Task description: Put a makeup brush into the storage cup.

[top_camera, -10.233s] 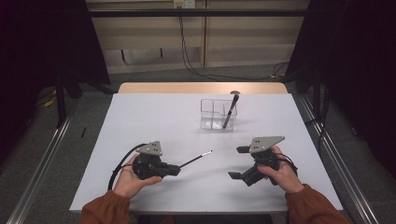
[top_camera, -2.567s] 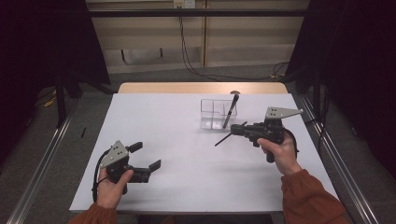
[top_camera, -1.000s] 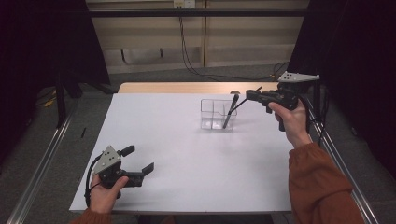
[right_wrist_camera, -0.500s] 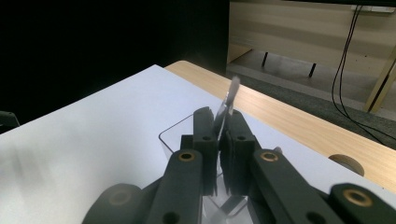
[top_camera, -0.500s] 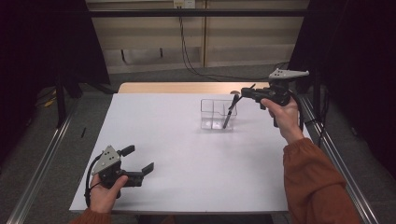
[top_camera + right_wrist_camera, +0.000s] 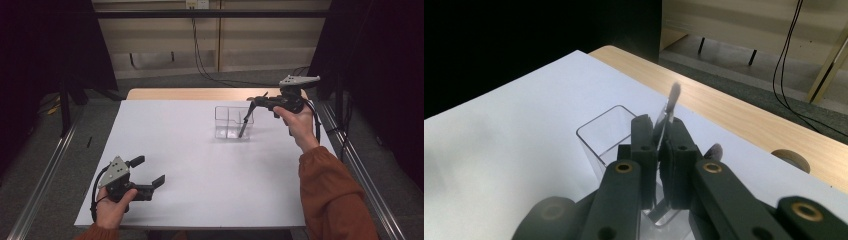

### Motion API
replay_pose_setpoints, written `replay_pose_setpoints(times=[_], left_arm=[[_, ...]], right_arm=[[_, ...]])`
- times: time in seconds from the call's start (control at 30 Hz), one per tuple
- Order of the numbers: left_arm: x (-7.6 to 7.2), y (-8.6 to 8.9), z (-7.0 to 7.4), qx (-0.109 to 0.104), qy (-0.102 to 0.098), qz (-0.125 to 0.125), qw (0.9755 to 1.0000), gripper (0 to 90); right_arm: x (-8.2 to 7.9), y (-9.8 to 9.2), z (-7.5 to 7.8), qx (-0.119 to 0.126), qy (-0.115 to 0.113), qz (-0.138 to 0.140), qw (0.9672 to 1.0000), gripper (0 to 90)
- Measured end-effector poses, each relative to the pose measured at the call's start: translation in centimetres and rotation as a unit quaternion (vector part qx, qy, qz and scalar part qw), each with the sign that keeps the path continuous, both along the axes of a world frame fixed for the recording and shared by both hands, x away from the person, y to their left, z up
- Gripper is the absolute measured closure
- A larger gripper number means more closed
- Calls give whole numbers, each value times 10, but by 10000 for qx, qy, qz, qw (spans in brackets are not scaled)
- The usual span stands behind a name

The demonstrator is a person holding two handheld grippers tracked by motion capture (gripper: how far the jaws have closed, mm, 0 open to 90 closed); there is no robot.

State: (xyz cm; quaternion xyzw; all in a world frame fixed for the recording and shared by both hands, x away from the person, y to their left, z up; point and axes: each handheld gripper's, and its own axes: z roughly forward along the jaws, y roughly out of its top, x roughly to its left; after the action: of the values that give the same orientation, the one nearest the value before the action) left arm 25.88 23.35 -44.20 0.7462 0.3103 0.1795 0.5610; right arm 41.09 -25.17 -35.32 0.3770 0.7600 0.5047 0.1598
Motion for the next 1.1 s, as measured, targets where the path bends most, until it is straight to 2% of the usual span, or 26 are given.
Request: replay_pose_setpoints(times=[0.57,1.1], left_arm=[[1,1,0,63,-19,-15,10000,26],[1,2,0,74,-18,-15,10000,26]], right_arm=[[2,3,-18,-66,191,49,9998,860],[8,7,-29,-45,266,90,9996,859]])
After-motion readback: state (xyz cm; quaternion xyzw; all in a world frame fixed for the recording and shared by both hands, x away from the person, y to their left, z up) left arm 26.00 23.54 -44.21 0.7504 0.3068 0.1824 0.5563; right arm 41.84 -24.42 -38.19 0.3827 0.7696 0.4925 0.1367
